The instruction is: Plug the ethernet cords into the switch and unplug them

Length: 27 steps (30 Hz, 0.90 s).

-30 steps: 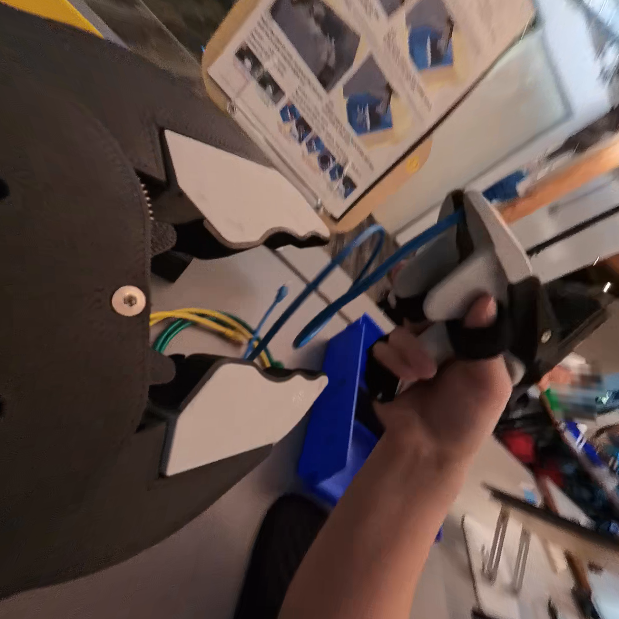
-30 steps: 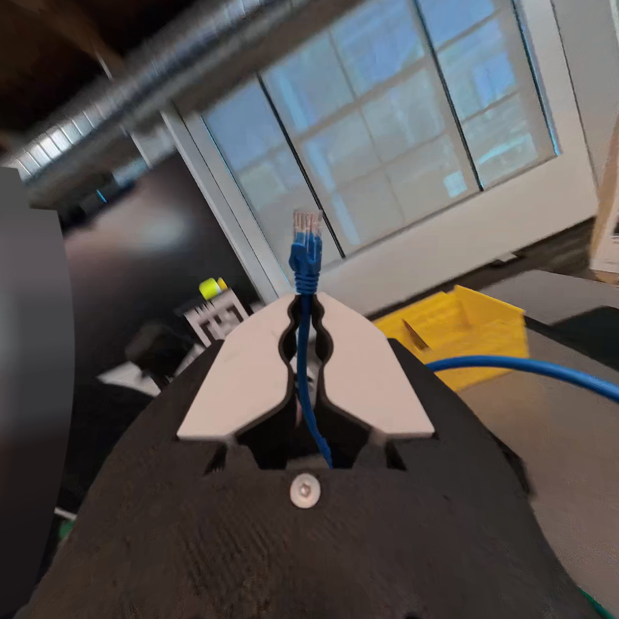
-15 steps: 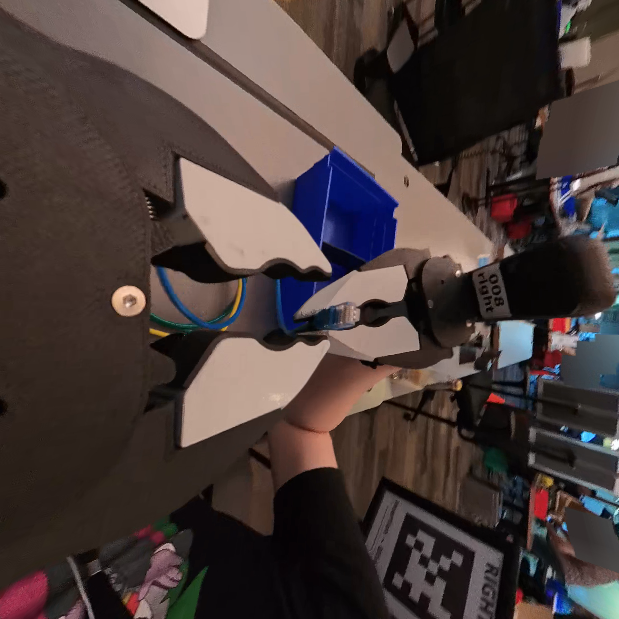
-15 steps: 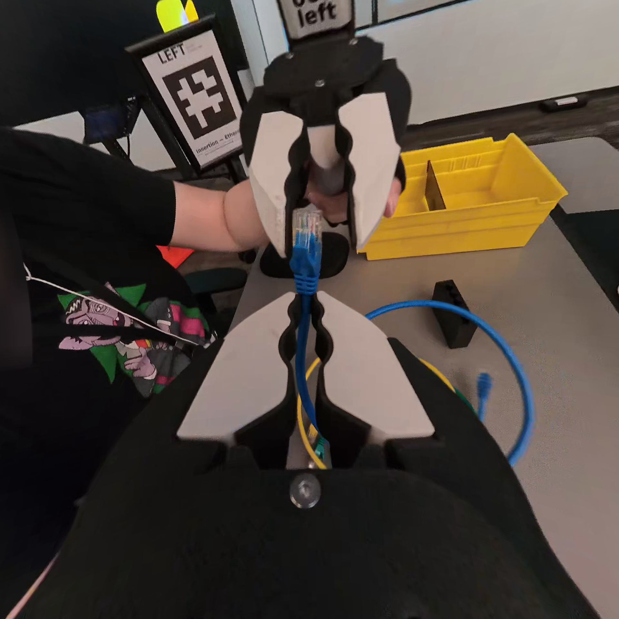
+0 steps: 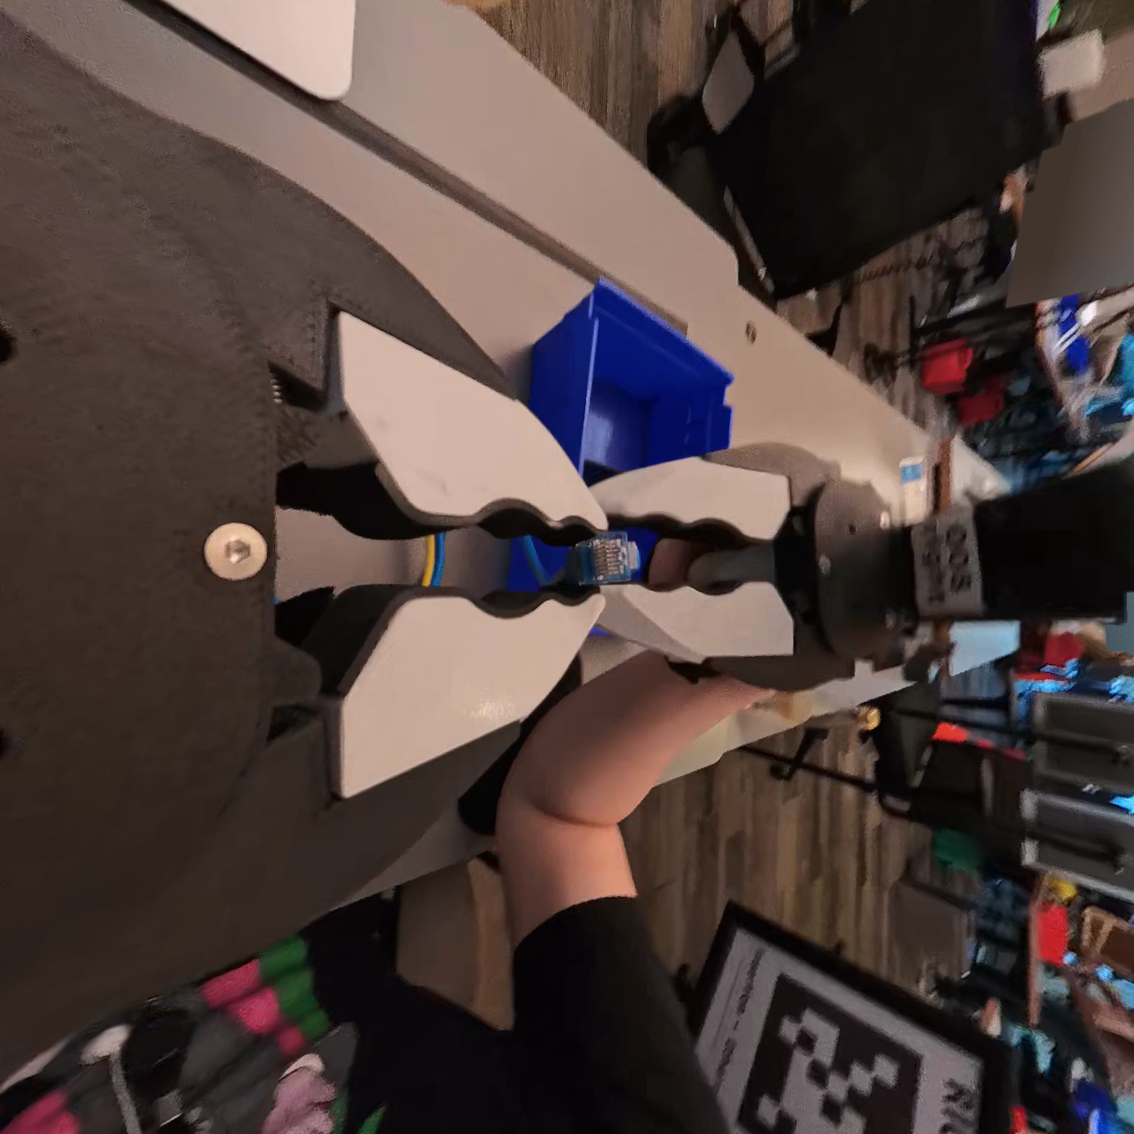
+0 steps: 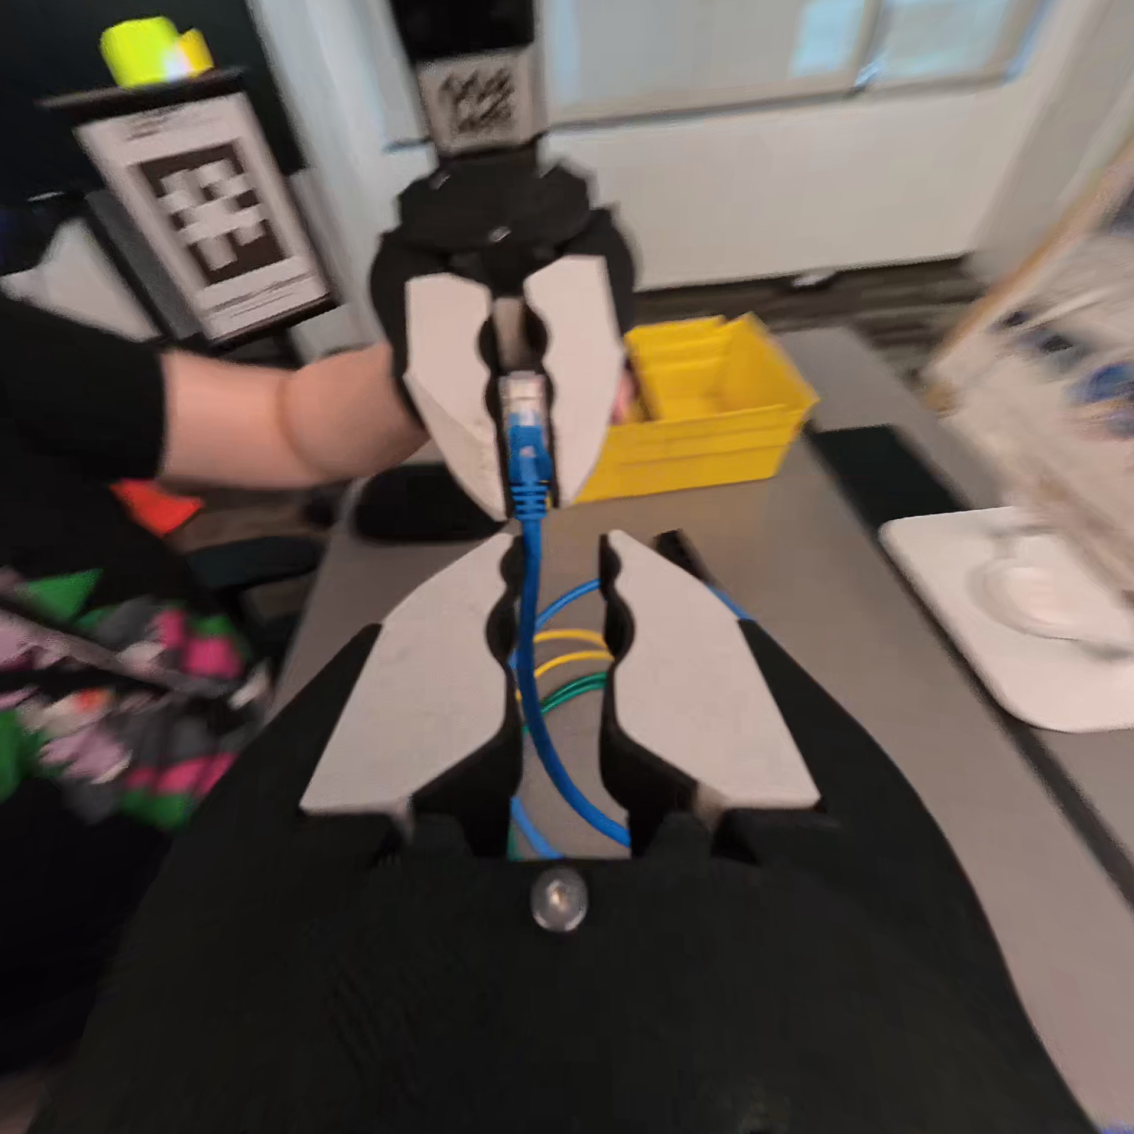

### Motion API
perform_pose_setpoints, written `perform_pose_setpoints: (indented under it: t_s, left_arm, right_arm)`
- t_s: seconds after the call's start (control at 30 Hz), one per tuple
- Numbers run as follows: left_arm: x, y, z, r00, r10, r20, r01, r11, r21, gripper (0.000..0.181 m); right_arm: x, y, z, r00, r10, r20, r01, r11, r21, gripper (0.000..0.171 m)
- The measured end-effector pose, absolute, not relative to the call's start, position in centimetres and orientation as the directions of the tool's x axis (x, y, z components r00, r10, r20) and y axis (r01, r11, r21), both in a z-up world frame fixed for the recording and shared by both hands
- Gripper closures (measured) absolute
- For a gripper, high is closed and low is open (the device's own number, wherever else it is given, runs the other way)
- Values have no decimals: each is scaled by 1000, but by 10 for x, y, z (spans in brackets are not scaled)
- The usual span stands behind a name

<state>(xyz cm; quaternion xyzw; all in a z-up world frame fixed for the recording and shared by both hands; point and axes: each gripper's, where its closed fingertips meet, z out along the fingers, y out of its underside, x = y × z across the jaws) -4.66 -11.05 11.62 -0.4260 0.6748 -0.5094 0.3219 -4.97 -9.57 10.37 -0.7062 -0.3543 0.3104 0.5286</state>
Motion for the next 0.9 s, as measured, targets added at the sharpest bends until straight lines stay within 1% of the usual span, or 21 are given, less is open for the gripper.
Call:
perform_pose_setpoints:
  t_s: [0.03, 0.07, 0.1, 0.13, 0.17, 0.2, 0.23, 0.27, 0.33, 0.37, 0.43, 0.47, 0.5, 0.53, 0.6, 0.63, 0.67, 0.77, 0.83, 0.9]
  left_arm:
    - [-45, -102, 125, -390, -921, 9, -225, 86, -971, 170]
    - [-43, -93, 134, -352, -936, 27, -201, 48, -978, 170]
    - [-43, -84, 143, -320, -946, 50, -178, 8, -984, 170]
    - [-42, -75, 153, -287, -955, 75, -150, -32, -988, 170]
    - [-42, -67, 164, -266, -959, 100, -118, -71, -991, 170]
    - [-42, -62, 174, -254, -959, 122, -85, -104, -991, 170]
    - [-42, -57, 185, -243, -960, 140, -48, -132, -990, 169]
    - [-43, -55, 195, -246, -957, 151, -17, -151, -988, 169]
    - [-46, -55, 210, -254, -955, 150, 27, -162, -986, 170]
    - [-47, -57, 215, -260, -955, 142, 39, -157, -987, 170]
    - [-51, -63, 220, -270, -956, 119, 49, -137, -989, 170]
    - [-53, -66, 221, -268, -958, 102, 55, -121, -991, 170]
    - [-56, -69, 220, -275, -958, 87, 54, -105, -993, 171]
    - [-58, -71, 218, -280, -956, 84, 47, -101, -994, 170]
    - [-62, -76, 215, -301, -948, 106, 47, -126, -991, 170]
    - [-63, -77, 213, -311, -943, 120, 49, -142, -989, 170]
    - [-64, -78, 212, -322, -938, 129, 53, -154, -987, 170]
    - [-66, -85, 209, -364, -919, 154, 50, -185, -982, 170]
    - [-66, -91, 209, -399, -901, 168, 50, -204, -978, 170]
    - [-66, -98, 208, -429, -887, 170, 38, -206, -978, 170]
  right_arm:
    - [-37, -88, 119, 644, 765, -13, 135, -130, -982, 141]
    - [-24, -84, 139, 720, 692, 51, 102, -32, -994, 140]
    - [-19, -91, 163, 755, 644, 126, 73, 108, -991, 140]
    - [-25, -108, 186, 747, 632, 208, 44, 265, -963, 141]
    - [-41, -132, 198, 685, 659, 310, 26, 403, -915, 146]
    - [-60, -150, 203, 615, 691, 380, -2, 483, -876, 151]
    - [-77, -158, 204, 557, 735, 387, -35, 486, -873, 151]
    - [-92, -158, 203, 515, 785, 345, -82, 445, -892, 150]
    - [-114, -138, 194, 463, 871, 164, -195, 281, -940, 151]
    - [-123, -121, 182, 454, 889, 63, -204, 173, -964, 152]
    - [-127, -81, 160, 537, 837, -108, -242, 30, -970, 152]
    - [-122, -67, 158, 568, 806, -167, -304, 17, -953, 148]
    - [-112, -58, 160, 597, 775, -207, -379, 45, -924, 141]
    - [-101, -54, 165, 620, 757, -209, -440, 115, -891, 137]
    - [-78, -64, 182, 648, 743, -167, -533, 286, -796, 136]
    - [-72, -74, 191, 636, 760, -133, -569, 345, -747, 137]
    - [-68, -82, 197, 623, 773, -118, -588, 364, -722, 139]
    - [-71, -90, 202, 584, 805, -100, -579, 328, -746, 137]
    - [-74, -98, 207, 554, 828, -83, -593, 323, -737, 142]
    - [-74, -99, 208, 577, 813, -80, -571, 332, -751, 150]
